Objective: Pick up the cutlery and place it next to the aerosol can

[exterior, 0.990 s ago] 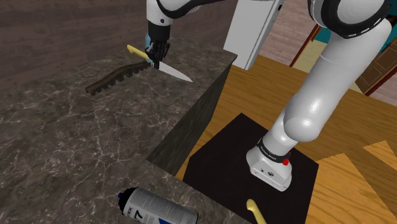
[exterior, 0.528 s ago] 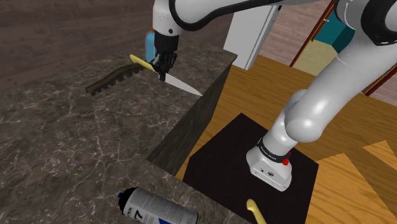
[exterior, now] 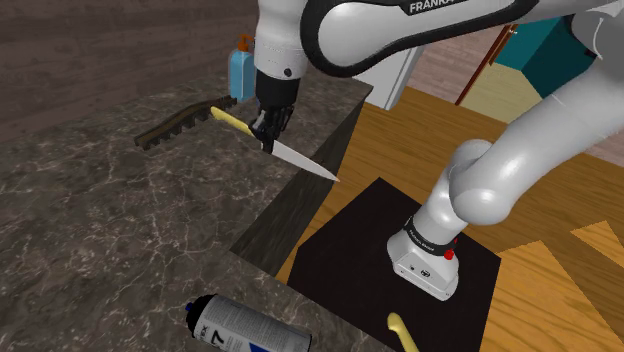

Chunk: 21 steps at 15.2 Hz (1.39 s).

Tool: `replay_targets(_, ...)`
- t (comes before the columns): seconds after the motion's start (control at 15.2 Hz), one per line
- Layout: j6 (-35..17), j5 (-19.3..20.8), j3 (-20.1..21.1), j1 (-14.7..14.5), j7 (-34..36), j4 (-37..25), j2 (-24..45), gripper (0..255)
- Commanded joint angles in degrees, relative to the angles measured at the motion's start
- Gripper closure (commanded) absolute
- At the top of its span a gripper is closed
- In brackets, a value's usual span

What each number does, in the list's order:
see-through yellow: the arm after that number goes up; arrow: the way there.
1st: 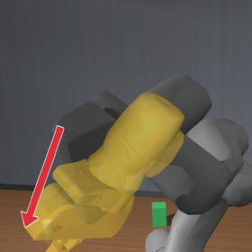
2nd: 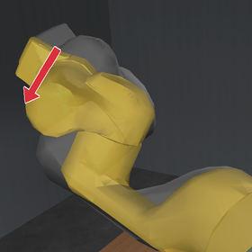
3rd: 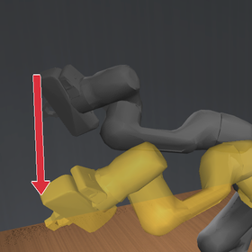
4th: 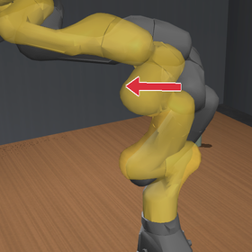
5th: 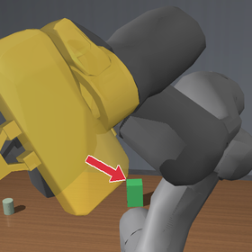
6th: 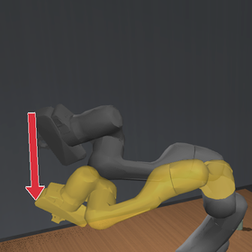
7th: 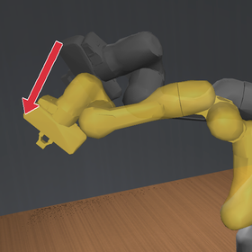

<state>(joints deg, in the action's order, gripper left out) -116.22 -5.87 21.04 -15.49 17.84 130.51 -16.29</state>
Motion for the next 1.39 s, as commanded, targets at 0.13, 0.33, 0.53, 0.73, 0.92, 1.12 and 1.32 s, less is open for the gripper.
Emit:
replay_targets(0.13,0.60,-2.74,2.74,-2.93,3.96,3.90,-4.95,255)
replay_targets(0.33,1.22,-4.80,4.92,-5.16,7.02,5.94,-7.97,255)
replay_targets(0.53,1.93,-6.86,7.26,-7.47,10.32,7.37,-10.54,255)
replay_targets(0.73,2.67,-8.87,9.78,-9.77,13.87,8.20,-12.59,255)
replay_targets(0.92,3.38,-10.81,12.53,-11.93,17.62,8.42,-14.09,255)
replay_targets(1.12,4.01,-12.59,15.50,-13.89,21.57,8.04,-15.00,255)
replay_targets(1.32,4.52,-14.16,18.70,-15.53,25.69,7.08,-15.30,255)
